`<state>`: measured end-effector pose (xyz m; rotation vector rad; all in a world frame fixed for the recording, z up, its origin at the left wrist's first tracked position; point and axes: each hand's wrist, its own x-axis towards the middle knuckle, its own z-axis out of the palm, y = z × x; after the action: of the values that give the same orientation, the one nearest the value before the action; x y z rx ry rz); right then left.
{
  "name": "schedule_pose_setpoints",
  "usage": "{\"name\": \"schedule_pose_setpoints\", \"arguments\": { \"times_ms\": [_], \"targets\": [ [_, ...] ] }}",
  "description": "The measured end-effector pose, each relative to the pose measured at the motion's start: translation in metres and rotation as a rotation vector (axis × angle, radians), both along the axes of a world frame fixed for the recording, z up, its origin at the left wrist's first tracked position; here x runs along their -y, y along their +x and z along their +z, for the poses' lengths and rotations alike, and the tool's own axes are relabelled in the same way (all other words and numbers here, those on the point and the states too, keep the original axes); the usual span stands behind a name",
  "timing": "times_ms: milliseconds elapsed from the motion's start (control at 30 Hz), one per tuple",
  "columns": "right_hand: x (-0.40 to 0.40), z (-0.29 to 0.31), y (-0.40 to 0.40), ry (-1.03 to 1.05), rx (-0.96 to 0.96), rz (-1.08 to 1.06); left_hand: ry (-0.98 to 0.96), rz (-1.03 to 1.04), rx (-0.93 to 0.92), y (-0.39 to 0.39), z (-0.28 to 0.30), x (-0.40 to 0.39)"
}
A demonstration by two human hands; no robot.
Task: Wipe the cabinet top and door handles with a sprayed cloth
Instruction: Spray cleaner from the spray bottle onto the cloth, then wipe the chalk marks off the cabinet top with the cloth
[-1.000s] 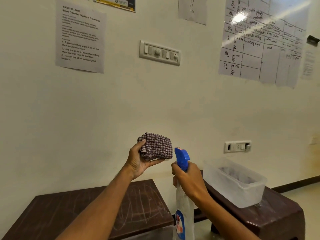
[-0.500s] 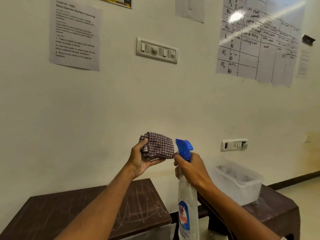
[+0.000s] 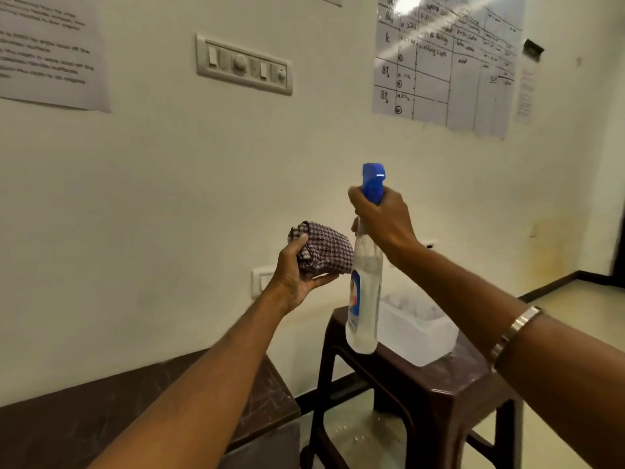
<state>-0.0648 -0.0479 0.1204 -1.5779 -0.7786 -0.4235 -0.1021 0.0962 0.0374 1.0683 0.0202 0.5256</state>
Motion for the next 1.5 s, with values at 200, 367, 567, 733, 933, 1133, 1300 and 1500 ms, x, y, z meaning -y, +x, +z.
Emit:
{"name": "schedule_pose_setpoints", "arguments": {
  "times_ms": [200, 367, 567, 733, 933, 1133, 1300, 1500],
  "targets": [
    [0.025, 0.026, 0.047, 0.127, 0.075, -0.191, -0.003, -0.054, 0.002, 0.038, 0.007, 0.031],
    [0.048, 0.026, 0.089, 0.191, 0.115, -0.333, -0.005, -0.099, -0.030, 0.065, 0.003, 0.055],
    [0.062, 0.002, 0.131, 0.199, 0.116, -0.447, -0.022, -0.153, -0.079, 0.095, -0.011, 0.078],
    [0.056, -0.034, 0.153, 0.167, 0.049, -0.485, -0.053, -0.162, -0.121, 0.111, -0.032, 0.087],
    [0.046, -0.077, 0.166, 0.141, -0.059, -0.498, -0.051, -0.141, -0.160, 0.122, -0.049, 0.085],
    [0.044, -0.099, 0.168, 0.114, -0.114, -0.503, -0.067, -0.118, -0.170, 0.124, -0.057, 0.082],
    [0.049, -0.097, 0.169, 0.095, -0.155, -0.503, -0.087, -0.107, -0.157, 0.123, -0.058, 0.080],
    [0.049, -0.105, 0.165, -0.034, -0.177, -0.490, -0.117, -0.082, -0.113, 0.111, -0.057, 0.075]
  ]
}}
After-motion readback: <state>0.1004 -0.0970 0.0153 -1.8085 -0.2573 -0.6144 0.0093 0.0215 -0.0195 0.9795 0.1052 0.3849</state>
